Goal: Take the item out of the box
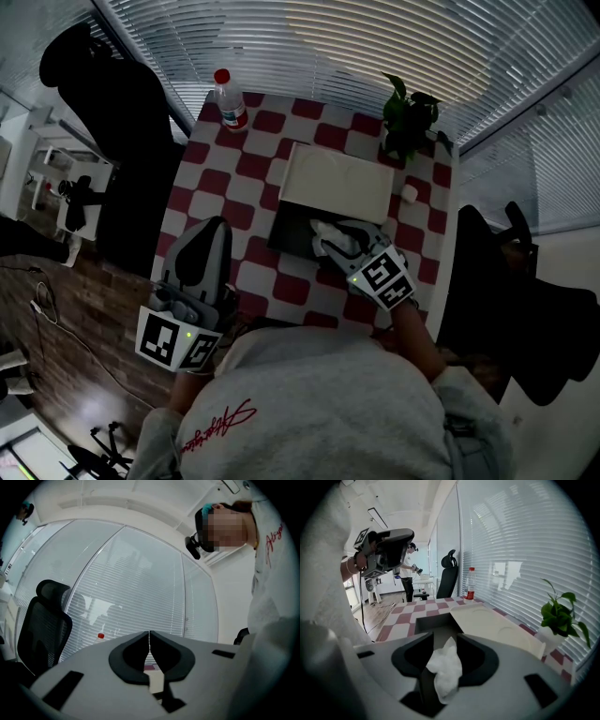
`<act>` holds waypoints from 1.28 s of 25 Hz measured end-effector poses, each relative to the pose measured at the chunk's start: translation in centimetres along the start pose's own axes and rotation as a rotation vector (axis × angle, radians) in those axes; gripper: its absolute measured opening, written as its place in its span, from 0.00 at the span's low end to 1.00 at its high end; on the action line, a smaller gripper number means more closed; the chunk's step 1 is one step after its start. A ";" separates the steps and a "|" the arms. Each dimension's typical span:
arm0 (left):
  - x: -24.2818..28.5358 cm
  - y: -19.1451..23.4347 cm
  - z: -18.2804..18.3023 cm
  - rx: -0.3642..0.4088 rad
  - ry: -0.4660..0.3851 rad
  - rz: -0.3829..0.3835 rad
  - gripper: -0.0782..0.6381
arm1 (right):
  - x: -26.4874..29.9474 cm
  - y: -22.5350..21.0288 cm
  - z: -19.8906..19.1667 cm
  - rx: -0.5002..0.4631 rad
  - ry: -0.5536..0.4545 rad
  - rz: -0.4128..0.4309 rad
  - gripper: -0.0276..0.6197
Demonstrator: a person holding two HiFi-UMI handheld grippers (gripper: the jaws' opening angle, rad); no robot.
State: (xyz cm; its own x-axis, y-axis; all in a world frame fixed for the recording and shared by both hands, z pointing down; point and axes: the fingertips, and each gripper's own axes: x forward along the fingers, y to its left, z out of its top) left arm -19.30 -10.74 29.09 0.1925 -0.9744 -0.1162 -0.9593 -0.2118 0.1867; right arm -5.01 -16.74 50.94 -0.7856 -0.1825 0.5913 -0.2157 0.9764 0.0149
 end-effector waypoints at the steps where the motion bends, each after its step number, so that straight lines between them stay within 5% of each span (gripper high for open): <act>1: 0.0 0.0 0.0 0.000 0.000 0.001 0.13 | 0.0 0.0 -0.1 -0.001 0.005 0.001 0.29; 32: 0.0 0.0 0.1 0.003 -0.001 0.000 0.13 | 1.7 0.4 -2.2 -0.030 0.123 0.031 0.29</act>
State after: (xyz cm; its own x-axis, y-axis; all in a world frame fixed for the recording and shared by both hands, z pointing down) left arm -19.36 -10.75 28.96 0.1922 -0.9744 -0.1167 -0.9600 -0.2114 0.1838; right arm -5.16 -16.45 53.68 -0.7141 -0.1387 0.6862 -0.1740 0.9846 0.0180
